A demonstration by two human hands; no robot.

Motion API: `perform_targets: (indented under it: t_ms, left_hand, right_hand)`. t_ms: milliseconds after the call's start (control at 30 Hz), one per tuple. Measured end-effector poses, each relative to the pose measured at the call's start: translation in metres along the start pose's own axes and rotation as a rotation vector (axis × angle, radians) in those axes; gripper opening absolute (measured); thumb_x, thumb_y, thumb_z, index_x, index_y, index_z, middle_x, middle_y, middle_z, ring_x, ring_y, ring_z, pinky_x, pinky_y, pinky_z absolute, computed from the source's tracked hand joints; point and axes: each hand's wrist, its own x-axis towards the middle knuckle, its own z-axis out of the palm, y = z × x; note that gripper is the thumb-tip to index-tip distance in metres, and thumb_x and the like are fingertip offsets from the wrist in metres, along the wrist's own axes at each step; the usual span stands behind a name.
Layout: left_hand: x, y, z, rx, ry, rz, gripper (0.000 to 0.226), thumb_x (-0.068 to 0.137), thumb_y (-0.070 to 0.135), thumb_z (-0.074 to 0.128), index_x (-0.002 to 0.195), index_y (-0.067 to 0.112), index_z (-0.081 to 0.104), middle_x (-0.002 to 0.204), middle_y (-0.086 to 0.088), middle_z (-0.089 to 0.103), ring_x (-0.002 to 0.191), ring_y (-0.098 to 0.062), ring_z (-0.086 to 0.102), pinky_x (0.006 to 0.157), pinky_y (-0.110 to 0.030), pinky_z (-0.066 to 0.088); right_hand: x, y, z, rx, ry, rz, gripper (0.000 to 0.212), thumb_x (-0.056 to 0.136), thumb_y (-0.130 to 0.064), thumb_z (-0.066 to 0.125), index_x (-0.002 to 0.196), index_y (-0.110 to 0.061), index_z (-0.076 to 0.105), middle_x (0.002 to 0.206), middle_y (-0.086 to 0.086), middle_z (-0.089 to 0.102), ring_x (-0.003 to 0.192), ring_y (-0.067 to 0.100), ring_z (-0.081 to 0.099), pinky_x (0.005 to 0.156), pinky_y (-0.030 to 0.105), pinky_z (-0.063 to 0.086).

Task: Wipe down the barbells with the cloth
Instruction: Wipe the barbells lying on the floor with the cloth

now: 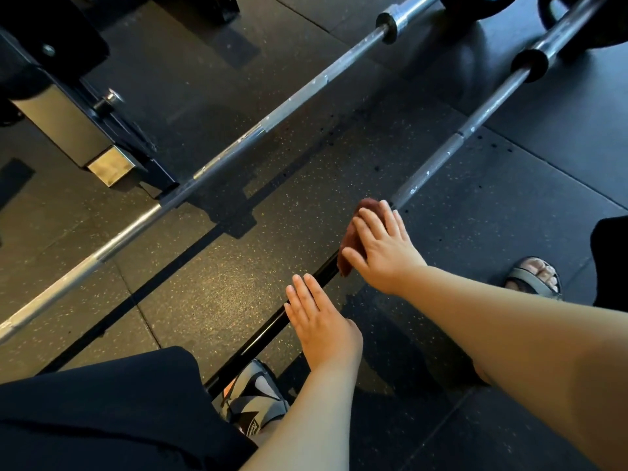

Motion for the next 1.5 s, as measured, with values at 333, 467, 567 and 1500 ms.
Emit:
perform_targets:
  t_ms: [333,467,567,1500]
  left_hand:
    - [-0.001,0.007,0.002,-0.059,0.015,-0.010,0.103,0.098,0.026,0.056,0.150,0.008,-0.031,0.165,-0.013,-0.028,0.152,-0.031,-0.027,0.125,-0.045,-0.012]
    - [0.001,0.011,0.002,-0.069,0.012,-0.026,0.102,0.097,0.024,0.056,0.155,0.009,-0.026,0.166,-0.013,-0.026,0.152,-0.030,-0.026,0.125,-0.045,-0.012]
    - [0.004,0.014,-0.001,-0.069,0.007,-0.036,0.101,0.098,0.026,0.057,0.156,0.009,-0.023,0.166,-0.013,-0.026,0.153,-0.030,-0.025,0.125,-0.045,-0.012]
    - [-0.003,-0.005,-0.009,-0.086,-0.022,0.108,0.098,0.098,0.025,0.058,0.159,0.013,-0.017,0.167,-0.005,-0.025,0.153,-0.022,-0.024,0.126,-0.043,-0.011]
  right_hand:
    - [0.034,0.059,-0.019,0.025,0.068,0.142,0.062,0.107,-0.048,0.019,0.162,-0.019,0.018,0.171,0.002,0.005,0.156,0.028,-0.012,0.127,0.048,-0.007]
    - [0.014,0.025,-0.006,0.054,0.051,-0.102,0.056,0.107,-0.045,0.027,0.156,-0.018,0.032,0.164,0.000,0.023,0.156,0.031,-0.008,0.126,0.052,-0.006]
    - [0.017,0.028,-0.012,-0.011,0.033,-0.197,0.051,0.109,-0.045,0.028,0.154,-0.022,0.038,0.161,0.000,0.030,0.157,0.029,0.001,0.125,0.044,-0.007]
    - [-0.015,-0.041,0.006,-0.313,0.025,-0.484,0.046,0.104,-0.038,0.052,0.148,-0.025,0.052,0.155,0.002,0.042,0.151,0.035,0.021,0.121,0.053,0.000]
